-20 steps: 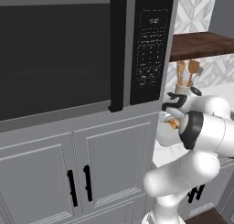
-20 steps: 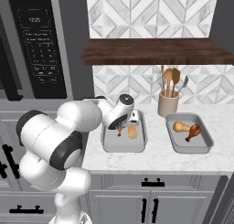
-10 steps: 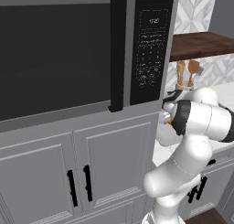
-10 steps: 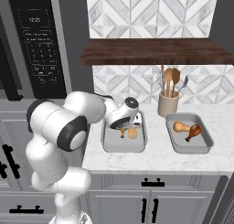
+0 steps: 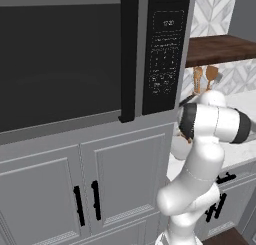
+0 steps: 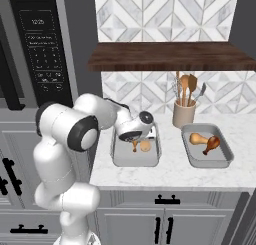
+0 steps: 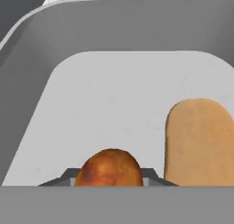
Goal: Place one squash and one chicken drumstick in each tupperware on the nearby counter, to pack two identical lunches.
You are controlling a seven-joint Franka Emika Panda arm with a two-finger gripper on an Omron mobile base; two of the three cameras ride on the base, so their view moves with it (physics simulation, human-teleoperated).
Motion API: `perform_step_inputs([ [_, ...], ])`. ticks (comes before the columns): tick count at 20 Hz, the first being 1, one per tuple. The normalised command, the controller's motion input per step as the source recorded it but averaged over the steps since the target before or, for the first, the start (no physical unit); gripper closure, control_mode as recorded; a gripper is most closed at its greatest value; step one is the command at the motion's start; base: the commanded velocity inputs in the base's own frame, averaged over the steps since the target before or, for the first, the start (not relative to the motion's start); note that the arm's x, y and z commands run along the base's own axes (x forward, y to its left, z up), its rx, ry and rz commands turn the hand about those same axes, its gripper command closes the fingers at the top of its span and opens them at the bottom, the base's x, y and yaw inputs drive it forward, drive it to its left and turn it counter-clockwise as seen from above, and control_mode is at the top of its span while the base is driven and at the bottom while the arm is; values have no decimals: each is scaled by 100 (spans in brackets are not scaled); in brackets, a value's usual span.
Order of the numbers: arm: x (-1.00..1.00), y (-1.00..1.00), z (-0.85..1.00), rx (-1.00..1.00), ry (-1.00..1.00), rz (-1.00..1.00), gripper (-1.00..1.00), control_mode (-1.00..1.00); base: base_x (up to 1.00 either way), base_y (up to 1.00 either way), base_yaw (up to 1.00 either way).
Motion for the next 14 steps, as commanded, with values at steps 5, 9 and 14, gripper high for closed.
perform_step_inputs([
  [5, 0, 10, -27, 5, -18, 0, -100, -100, 0, 0, 0],
  [9, 0, 0, 2, 0, 2, 0, -100, -100, 0, 0, 0],
  [14, 0, 0, 22, 0, 2, 0, -100, -100, 0, 0, 0],
])
